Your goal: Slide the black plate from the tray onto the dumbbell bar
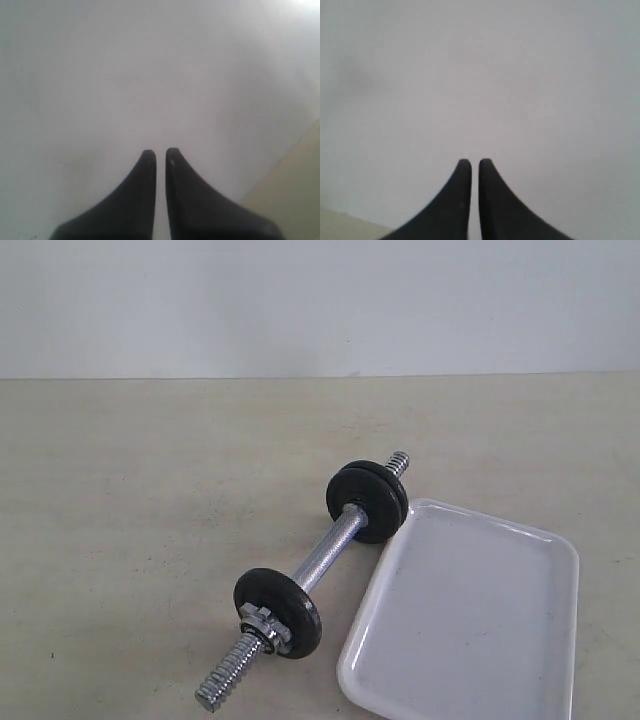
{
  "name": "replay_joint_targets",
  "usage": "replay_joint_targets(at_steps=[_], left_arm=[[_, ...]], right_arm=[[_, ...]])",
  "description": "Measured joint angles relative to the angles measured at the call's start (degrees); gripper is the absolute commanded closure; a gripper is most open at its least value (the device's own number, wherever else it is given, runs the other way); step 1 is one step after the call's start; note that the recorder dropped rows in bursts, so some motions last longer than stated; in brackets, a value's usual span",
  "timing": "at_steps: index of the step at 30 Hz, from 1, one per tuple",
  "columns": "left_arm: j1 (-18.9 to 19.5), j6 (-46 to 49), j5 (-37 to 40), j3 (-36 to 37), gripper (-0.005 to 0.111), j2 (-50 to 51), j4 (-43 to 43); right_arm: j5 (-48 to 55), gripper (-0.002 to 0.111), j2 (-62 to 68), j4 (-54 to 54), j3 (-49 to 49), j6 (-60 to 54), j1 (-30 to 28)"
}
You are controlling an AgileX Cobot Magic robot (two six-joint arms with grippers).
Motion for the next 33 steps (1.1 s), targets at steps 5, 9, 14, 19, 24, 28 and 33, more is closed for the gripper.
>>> replay_joint_targets(at_steps=[5,9,14,19,24,28,33], left_arm=[[0.0,-0.89,-7.4,3.7,0.102,0.0,-0.27],[0.0,-2.74,-8.59,4.63,0.102,0.0,-0.48],[0.0,-3.79,-8.91,4.77,0.102,0.0,-0.48],[0.0,-3.92,-9.0,4.77,0.102,0.0,-0.48],[0.0,-3.92,-9.0,4.77,0.102,0.0,-0.48],[0.0,-3.92,-9.0,4.77,0.102,0.0,-0.69],[0.0,-3.92,-9.0,4.77,0.102,0.0,-0.69]], right_arm=[[-26.45,0.104,2.77,-16.12,17.87,22.39,0.0],[-52.55,0.104,7.48,-18.0,31.98,27.48,0.0],[-74.4,0.104,16.74,-12.75,41.4,28.68,0.0],[-80.09,0.104,25.7,-5.02,44.9,27.87,0.0],[-81.19,0.104,30.74,-2.56,45.16,28.06,0.0],[-79.06,0.104,31.55,-1.77,45.2,31.34,0.0],[-78.08,0.104,31.55,-1.69,45.2,32.55,0.0]])
